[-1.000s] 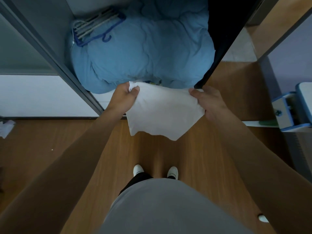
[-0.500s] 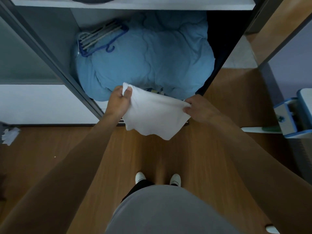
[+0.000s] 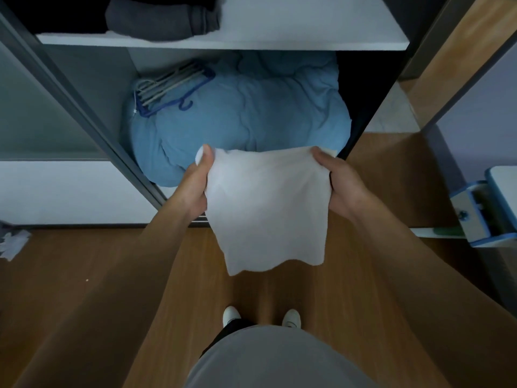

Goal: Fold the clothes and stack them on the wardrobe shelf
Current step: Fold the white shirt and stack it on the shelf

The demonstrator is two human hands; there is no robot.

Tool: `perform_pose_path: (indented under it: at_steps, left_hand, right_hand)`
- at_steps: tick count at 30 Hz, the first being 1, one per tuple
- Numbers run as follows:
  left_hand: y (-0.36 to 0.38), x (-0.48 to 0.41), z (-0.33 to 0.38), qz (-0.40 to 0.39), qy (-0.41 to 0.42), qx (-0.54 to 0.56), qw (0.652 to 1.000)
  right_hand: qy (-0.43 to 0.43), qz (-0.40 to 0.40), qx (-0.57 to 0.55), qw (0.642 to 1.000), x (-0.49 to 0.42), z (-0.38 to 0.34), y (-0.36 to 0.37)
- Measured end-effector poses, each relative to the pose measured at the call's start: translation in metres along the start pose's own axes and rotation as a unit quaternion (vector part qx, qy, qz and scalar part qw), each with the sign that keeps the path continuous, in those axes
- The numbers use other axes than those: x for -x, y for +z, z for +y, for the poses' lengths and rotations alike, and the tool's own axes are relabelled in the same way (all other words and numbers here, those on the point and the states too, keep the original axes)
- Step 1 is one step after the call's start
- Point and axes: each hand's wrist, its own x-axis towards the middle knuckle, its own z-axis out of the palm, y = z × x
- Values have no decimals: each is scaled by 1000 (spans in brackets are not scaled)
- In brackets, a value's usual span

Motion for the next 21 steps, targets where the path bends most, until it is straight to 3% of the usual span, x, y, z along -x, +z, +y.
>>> perform_pose_path:
  at_steps: [3,6,10,15,19,21]
  left_hand:
    - [-18,4,-18,-103,-16,5,995]
    - [-20,7,-37,-151,-58,-52,985]
    - [-1,5,-35,-110,-39,-85,990]
    - [23,0,-2,-41,-10,-34,999]
    - [25,-1,12,-18,-42,-42,998]
    - [11,1,14,-20,-57,20,998]
  right_hand:
    - [17,1,-12,1000,3,-2,0]
    - [45,3,-9,999,7,0,0]
    - [91,-12,-2,996,3,-20,-1]
    - [21,-120,-108,987,-2,-33,-20]
    - [64,-130,85,986,6,19,-14]
    - [24,-111,90,989,2,18,-1]
